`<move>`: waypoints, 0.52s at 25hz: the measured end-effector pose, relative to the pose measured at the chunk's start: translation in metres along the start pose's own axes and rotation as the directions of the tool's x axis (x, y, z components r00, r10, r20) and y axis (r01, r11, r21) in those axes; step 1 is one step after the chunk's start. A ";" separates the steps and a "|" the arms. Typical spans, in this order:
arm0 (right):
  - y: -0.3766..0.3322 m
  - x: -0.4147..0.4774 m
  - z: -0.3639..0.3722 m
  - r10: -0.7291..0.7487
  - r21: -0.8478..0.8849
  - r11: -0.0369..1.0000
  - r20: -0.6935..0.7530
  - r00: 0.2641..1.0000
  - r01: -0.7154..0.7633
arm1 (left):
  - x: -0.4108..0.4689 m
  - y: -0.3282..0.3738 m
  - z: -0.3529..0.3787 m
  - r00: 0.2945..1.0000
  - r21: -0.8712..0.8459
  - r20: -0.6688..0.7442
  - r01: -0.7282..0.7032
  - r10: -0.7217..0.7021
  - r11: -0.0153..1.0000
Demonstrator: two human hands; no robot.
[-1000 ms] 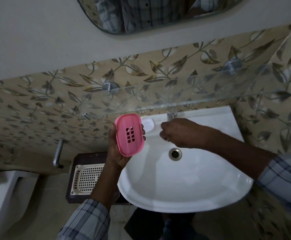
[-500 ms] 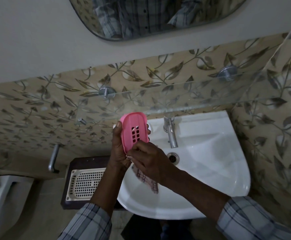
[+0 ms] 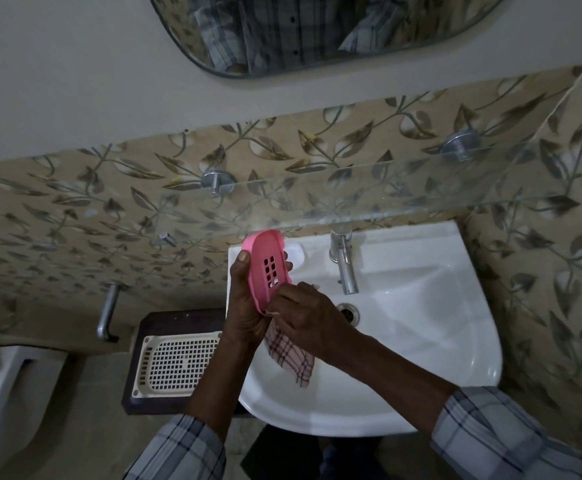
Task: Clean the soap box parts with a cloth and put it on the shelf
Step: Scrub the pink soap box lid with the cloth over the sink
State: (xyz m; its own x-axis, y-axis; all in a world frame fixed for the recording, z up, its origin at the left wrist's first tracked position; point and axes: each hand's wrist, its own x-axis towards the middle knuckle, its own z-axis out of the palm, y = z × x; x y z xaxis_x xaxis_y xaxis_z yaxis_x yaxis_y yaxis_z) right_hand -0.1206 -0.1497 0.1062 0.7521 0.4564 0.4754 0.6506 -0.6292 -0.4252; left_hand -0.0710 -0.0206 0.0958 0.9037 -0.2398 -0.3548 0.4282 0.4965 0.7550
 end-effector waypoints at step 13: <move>0.022 -0.001 0.011 -0.085 0.108 0.990 -0.045 0.995 0.089 | -0.002 -0.005 -0.002 0.993 0.056 -0.114 -0.023 0.029 0.998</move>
State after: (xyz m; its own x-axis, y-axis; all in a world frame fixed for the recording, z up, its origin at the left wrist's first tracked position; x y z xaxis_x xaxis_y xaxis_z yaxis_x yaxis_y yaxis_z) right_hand -0.1059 -0.1570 0.0886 0.6886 0.4797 0.5438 0.7228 -0.5139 -0.4620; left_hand -0.0747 -0.0211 0.0911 0.9105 -0.1281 -0.3931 0.4062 0.4546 0.7927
